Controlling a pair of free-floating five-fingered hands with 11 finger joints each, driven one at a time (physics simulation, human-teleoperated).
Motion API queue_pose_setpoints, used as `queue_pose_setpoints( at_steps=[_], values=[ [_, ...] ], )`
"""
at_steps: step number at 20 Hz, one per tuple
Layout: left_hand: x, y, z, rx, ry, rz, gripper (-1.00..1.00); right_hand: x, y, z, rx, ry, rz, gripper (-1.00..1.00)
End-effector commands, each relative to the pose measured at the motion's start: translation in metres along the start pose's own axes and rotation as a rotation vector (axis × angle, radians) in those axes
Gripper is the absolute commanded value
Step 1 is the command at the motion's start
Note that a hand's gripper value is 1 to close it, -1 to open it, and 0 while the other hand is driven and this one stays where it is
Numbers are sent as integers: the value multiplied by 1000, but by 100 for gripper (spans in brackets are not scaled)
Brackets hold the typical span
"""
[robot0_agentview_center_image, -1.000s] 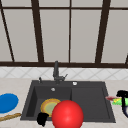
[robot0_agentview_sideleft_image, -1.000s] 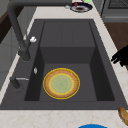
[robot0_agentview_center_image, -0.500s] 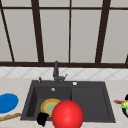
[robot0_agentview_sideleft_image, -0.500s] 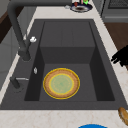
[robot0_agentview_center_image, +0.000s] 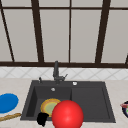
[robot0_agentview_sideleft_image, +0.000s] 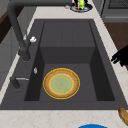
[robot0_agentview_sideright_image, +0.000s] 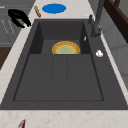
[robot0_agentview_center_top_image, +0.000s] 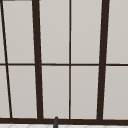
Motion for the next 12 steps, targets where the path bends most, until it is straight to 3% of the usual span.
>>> queue_pose_setpoints(
  at_steps=[1, 6, 8, 12],
  values=[
    [0, 0, 0, 0, 0, 0, 0, -22, 16, -30, 1, 7, 13, 100],
    [0, 0, 0, 0, 0, 0, 0, -24, 19, -31, 11, 7, 84, 100],
    [0, 0, 0, 0, 0, 0, 0, -14, 12, -15, 22, -8, 67, 100],
    [0, 0, 0, 0, 0, 0, 0, -5, 14, 12, -51, 10, 42, 100]
  ],
)
